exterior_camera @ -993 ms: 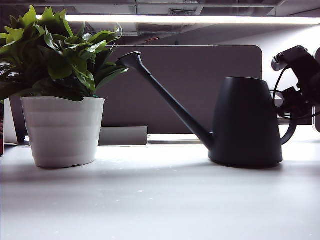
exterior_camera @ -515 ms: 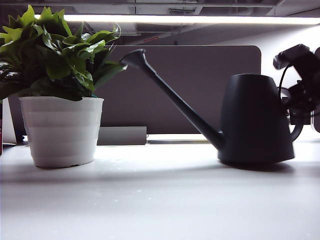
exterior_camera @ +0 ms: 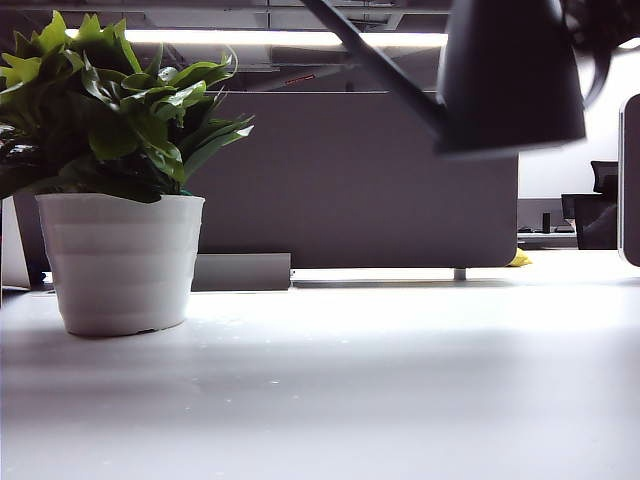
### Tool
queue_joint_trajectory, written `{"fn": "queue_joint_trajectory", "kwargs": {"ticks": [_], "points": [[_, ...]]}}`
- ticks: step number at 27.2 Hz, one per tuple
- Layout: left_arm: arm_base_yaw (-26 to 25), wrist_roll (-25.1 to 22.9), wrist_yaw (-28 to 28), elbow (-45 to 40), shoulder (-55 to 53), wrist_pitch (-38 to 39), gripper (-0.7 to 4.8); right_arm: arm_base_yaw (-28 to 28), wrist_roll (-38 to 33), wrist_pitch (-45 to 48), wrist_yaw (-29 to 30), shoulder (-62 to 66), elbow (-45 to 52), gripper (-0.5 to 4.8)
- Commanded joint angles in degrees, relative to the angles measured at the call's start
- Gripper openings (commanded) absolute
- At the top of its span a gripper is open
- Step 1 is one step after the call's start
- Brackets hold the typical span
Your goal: Pick up the watering can from the table, water the potted plant, and put the can back.
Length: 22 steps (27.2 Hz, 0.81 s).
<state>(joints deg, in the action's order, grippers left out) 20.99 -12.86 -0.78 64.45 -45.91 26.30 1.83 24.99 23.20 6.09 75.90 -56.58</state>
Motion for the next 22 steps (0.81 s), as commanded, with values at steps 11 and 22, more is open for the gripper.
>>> {"fn": "queue_joint_trajectory", "kwargs": {"ticks": [11,22], "points": [[-24.7,9.6,-23.0,0.1,-0.7,6.0,-0.06,8.0,10.1,-11.1,-0.6,10.2,-29.9,-0.06],[-14.8,5.4,-7.7,0.1,-2.1,14.2,-0.06,12.8,25.7,-14.4,-6.6,22.3,-43.8,-0.05]]}}
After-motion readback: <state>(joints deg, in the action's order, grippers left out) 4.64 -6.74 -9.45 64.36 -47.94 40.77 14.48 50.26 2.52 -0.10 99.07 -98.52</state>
